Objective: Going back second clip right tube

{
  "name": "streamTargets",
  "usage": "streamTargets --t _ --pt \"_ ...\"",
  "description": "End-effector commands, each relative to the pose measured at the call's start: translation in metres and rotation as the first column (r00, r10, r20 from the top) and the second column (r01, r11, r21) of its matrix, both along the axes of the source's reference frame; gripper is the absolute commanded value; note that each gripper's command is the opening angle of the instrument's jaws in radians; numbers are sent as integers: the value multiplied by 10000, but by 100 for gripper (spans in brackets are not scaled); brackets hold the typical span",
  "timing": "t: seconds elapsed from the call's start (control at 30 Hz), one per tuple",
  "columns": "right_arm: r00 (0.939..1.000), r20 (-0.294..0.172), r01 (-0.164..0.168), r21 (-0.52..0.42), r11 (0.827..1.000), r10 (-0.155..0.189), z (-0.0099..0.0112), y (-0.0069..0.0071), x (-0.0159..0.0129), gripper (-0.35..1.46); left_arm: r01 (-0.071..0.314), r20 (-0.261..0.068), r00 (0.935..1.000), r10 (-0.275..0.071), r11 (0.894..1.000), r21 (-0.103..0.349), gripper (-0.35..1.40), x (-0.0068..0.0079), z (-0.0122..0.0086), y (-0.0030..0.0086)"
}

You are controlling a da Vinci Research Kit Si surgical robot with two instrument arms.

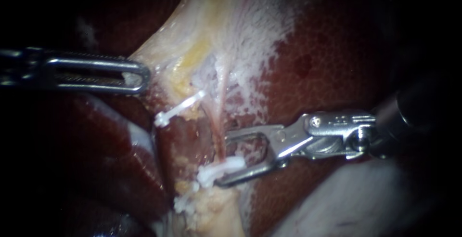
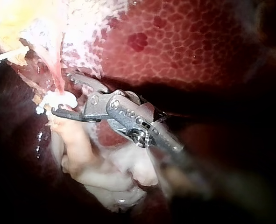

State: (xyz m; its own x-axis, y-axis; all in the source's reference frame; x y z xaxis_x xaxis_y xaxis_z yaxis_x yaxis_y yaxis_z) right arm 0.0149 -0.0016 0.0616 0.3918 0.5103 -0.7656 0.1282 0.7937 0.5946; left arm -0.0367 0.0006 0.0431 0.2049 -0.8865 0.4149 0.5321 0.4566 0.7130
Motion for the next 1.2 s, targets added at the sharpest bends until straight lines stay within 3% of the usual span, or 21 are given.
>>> streamTargets --t 0.03,0.47,0.6,0.9,1.2 --pt "10000 -5 -12 -29 10000 12 -3 1 -3 60 -11 12 10000 11 10000 5 -35 0 1 0" --pt "9991 -380 185 -671 9976 -211 -43 30 -58 60 -21 -7 10000 21 10000 -88 -35 -1 28 -2" --pt "9993 -355 52 -852 9963 -82 -48 37 -73 60 3 0 10000 -3 9999 -141 -35 -5 39 -3" --pt "9994 -188 -324 -1162 9927 304 -55 45 -88 60 -143 -21 9999 142 9998 -166 -35 -14 54 -6" --pt "9993 -186 -341 -1214 9920 321 -56 44 -92 60 -341 -75 9994 341 9994 -43 -35 -30 75 -11"
